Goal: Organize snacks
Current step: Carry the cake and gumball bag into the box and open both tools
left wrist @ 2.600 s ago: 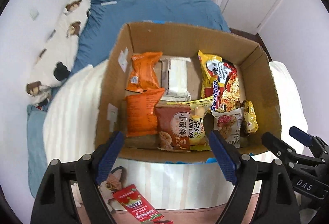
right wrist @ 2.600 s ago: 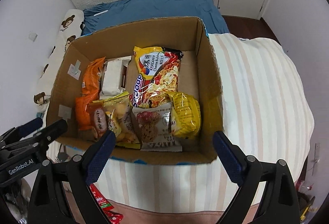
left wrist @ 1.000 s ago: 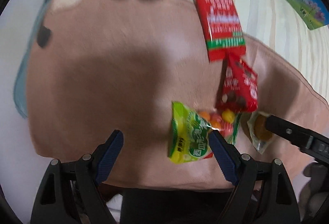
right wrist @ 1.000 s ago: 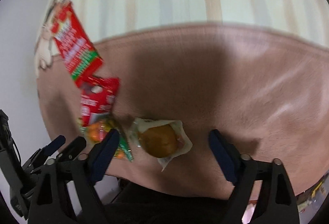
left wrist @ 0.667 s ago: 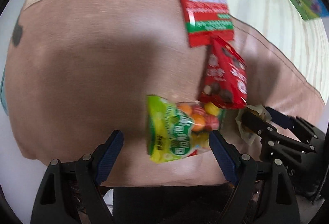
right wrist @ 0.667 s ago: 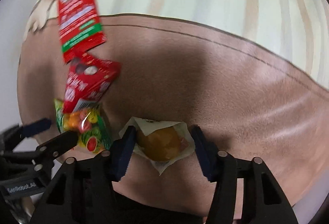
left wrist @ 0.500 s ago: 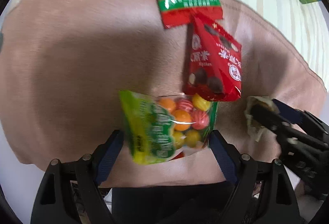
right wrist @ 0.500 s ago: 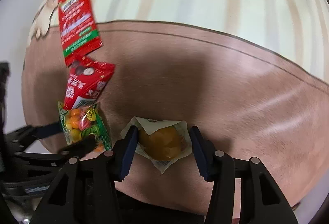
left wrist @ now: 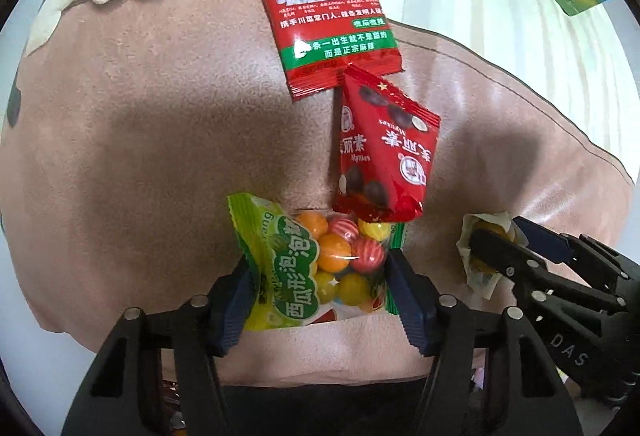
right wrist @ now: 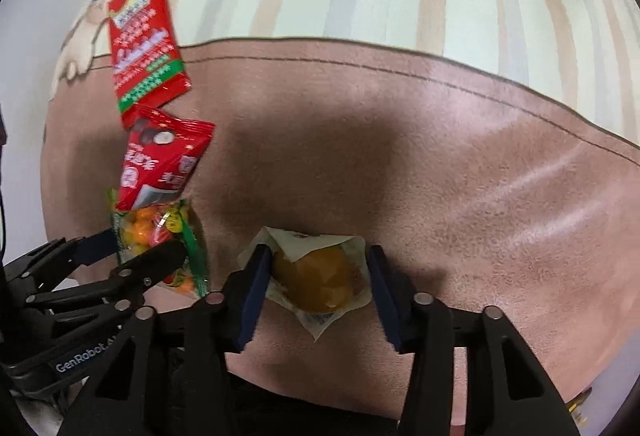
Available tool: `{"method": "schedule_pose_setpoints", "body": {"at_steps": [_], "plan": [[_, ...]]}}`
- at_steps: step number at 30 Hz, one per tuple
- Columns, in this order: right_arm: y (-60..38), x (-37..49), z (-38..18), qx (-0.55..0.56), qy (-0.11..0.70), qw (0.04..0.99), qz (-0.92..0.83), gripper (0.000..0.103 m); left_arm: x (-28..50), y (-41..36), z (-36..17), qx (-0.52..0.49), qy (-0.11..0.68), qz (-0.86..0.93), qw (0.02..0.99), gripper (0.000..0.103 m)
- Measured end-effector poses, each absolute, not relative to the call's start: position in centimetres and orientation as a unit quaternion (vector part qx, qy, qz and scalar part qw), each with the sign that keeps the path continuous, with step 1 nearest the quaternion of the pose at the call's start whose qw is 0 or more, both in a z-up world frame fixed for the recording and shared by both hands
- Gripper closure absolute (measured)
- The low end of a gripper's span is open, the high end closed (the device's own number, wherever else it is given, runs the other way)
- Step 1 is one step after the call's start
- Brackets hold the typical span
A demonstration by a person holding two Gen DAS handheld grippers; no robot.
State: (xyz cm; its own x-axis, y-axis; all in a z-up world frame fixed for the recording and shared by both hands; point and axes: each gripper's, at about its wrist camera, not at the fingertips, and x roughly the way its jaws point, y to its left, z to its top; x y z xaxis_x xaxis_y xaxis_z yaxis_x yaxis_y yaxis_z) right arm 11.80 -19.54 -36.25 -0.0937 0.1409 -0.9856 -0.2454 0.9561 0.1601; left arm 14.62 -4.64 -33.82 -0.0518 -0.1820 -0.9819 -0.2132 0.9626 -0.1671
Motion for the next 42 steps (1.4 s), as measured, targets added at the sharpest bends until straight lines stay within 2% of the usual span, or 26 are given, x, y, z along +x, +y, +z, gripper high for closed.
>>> {"method": "schedule_pose_setpoints", "body": {"at_steps": [7,15,22,27,33,42], "plan": [[-22.3,12.9,-32.3,0.029,0.714,0.683,0.151,0.055,15.3,-3.6,-30.4,-0.147,0.716,-0.014,0.683,0.043],[-26.7,17.5,-24.8,0.099,0.672,0.717,0.159,0.055,18.9,-5.3,-20.9,-0.147,0.657,-0.076,0.735,0.043],[-28.8,23.1,-17.3,0.138,0.606,0.767,0.16,0.055,26.8,-6.3,-13.8,-0.145,0.597,-0.107,0.782,0.043],[-28.8,28.9,-13.1,0.145,0.555,0.806,0.146,0.055,34.6,-6.5,-10.7,-0.132,0.567,-0.117,0.805,0.043],[-28.4,38.1,-11.5,0.114,0.527,0.835,0.112,0.055,44.3,-7.0,-10.5,-0.11,0.572,-0.115,0.805,0.043],[-28.3,50.5,-16.0,0.087,0.565,0.819,0.051,0.054,55.4,-7.9,-17.2,-0.08,0.629,-0.095,0.767,0.042]]}}
